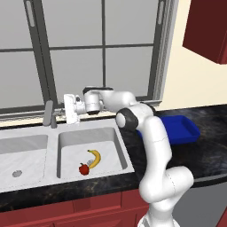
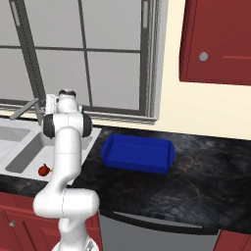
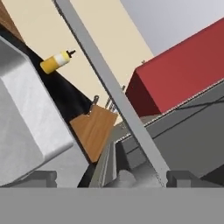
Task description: Pick up all produce items and place them in the sink. Turn on the sink faucet to wash them. Then turn the sink off and put them in the tray.
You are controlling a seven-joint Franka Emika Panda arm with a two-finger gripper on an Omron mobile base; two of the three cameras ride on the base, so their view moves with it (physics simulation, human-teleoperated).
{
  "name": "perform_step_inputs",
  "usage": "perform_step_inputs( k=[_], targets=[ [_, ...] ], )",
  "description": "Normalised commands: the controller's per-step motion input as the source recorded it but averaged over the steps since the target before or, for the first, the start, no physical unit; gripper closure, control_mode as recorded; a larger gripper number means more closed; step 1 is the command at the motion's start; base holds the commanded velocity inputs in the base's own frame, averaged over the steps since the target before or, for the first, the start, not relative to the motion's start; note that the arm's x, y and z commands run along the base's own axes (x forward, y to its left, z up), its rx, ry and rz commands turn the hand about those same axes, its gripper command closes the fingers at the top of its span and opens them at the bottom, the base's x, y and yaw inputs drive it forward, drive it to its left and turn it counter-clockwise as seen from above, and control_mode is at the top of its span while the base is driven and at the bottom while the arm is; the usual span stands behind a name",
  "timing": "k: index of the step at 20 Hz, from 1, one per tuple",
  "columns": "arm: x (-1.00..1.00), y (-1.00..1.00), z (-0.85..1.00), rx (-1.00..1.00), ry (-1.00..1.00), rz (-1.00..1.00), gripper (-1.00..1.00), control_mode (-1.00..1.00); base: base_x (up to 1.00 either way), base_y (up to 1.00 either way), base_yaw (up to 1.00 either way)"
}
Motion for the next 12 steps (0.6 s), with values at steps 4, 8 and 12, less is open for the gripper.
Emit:
perform_step_inputs(
  k=[4, 8, 12],
  targets=[
    [-0.02, -0.03, 0.85, -0.01, -0.18, 0.11, -1.0, -1.0, 0.0, 0.0, 0.0],
    [-0.34, -0.21, 0.55, -0.02, -0.11, 0.06, -1.0, -1.0, 0.0, 0.0, 0.0],
    [-0.62, -0.33, 0.36, 0.0, -0.09, 0.01, -1.0, -1.0, 0.0, 0.0, 0.0]
  ],
)
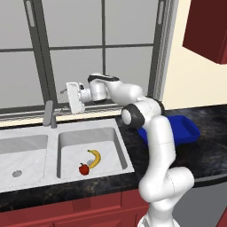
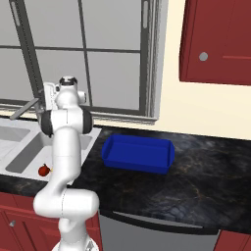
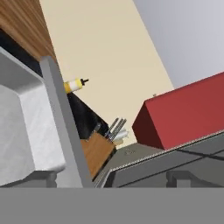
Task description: Pick up all produce items and place them in the sink. Turn on the sink faucet to wash them. Then turn the sink off and put them in the tray.
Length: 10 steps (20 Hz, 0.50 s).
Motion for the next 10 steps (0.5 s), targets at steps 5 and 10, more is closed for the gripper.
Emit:
perform_step_inputs(
  k=[5, 10],
  targets=[
    [-0.75, -0.3, 0.45, 0.0, -0.07, 0.0, -1.0, -1.0, 0.0, 0.0, 0.0],
    [-0.8, -0.26, 0.6, 0.0, -0.04, -0.01, -1.0, -1.0, 0.0, 0.0, 0.0]
  ],
)
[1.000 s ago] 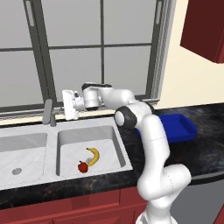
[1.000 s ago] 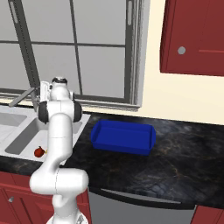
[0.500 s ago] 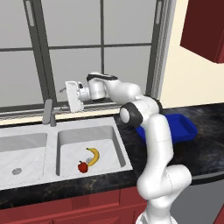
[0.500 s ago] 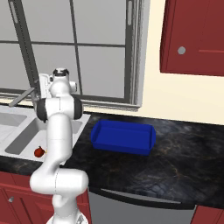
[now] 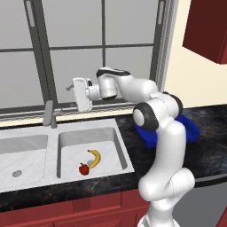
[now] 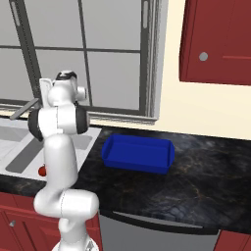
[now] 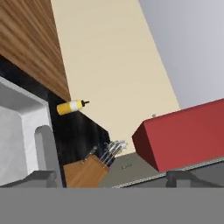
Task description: Pick up all produce items and place them in the sink. Turn on the sink faucet to wash them. Then turn the sink off and put them in the tray.
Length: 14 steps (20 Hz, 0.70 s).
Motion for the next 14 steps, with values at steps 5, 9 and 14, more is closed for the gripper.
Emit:
perform_step_inputs(
  k=[5, 9, 14],
  targets=[
    [-0.67, -0.24, 0.68, 0.0, 0.0, -0.05, -1.0, -1.0, 0.0, 0.0, 0.0],
    [-0.47, -0.19, 0.56, 0.0, 0.15, -0.18, -1.0, -1.0, 0.0, 0.0, 0.0],
    [-0.37, -0.08, 0.46, 0.0, 0.35, -0.26, -1.0, -1.0, 0.0, 0.0, 0.0]
  ],
)
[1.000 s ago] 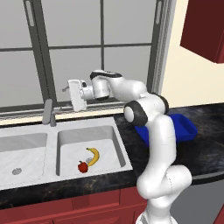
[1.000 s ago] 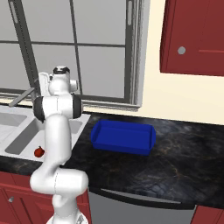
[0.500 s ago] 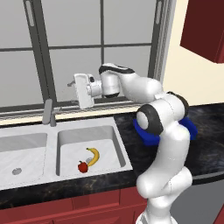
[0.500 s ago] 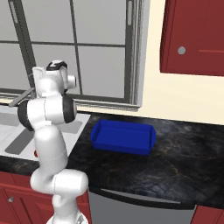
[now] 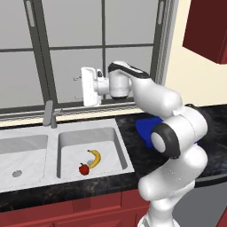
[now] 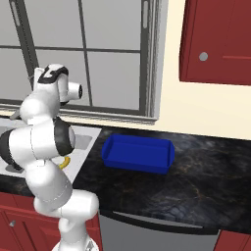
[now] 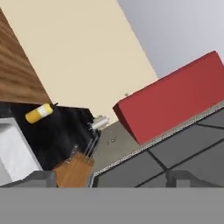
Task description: Pick up all produce items and place them in the sink. Turn on the sink faucet to wash them. Then turn the sink off and put them in the tray.
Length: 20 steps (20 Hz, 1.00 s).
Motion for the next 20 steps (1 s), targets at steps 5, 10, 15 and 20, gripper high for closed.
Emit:
perform_step_inputs(
  k=[5, 10, 15, 20],
  targets=[
    [-0.27, -0.07, 0.46, 0.0, 0.49, -0.29, -1.0, -1.0, 0.0, 0.0, 0.0],
    [-0.21, -0.16, 0.33, 0.0, 0.62, -0.29, -1.0, -1.0, 0.0, 0.0, 0.0],
    [-0.17, -0.16, 0.17, 0.0, 0.71, -0.3, -1.0, -1.0, 0.0, 0.0, 0.0],
    [-0.19, -0.19, 0.08, 0.0, 0.73, -0.3, -1.0, -1.0, 0.0, 0.0, 0.0]
  ],
)
